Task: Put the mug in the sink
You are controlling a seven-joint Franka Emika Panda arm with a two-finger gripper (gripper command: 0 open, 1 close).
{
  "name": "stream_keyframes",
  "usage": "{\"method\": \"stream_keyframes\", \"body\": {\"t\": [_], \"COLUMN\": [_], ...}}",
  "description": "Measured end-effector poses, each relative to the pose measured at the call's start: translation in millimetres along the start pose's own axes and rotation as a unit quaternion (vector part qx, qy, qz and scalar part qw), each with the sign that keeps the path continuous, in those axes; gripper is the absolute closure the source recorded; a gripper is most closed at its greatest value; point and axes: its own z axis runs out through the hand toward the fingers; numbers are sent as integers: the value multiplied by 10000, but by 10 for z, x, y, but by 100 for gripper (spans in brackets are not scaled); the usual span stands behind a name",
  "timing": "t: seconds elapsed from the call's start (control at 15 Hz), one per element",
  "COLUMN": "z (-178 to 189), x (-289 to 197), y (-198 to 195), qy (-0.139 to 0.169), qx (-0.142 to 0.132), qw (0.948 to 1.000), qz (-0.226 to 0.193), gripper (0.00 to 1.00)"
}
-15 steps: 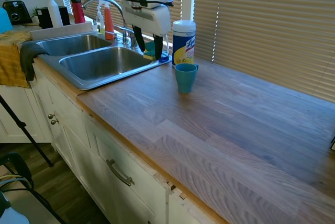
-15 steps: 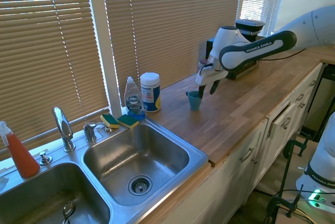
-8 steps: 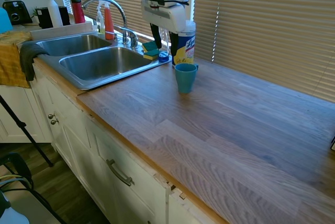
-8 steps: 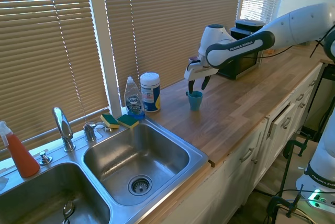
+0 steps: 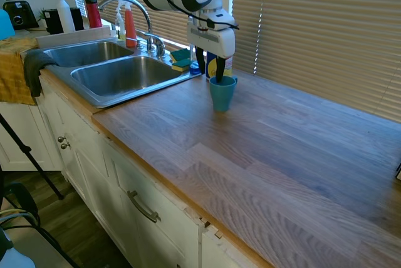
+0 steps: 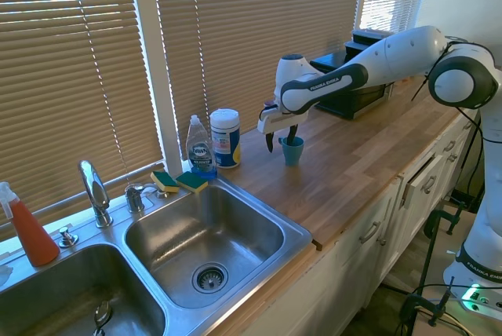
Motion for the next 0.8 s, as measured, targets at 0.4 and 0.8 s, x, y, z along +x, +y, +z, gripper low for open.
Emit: {"method": "stream_keyframes", "body": {"t": [0.4, 0.8], "z": [299, 340], "x": [80, 136], "y": [51, 85], "qy": [-106, -137], "qx": [-191, -208], "qw": [9997, 9994], "qz": [145, 228], "gripper": [100, 100]}}
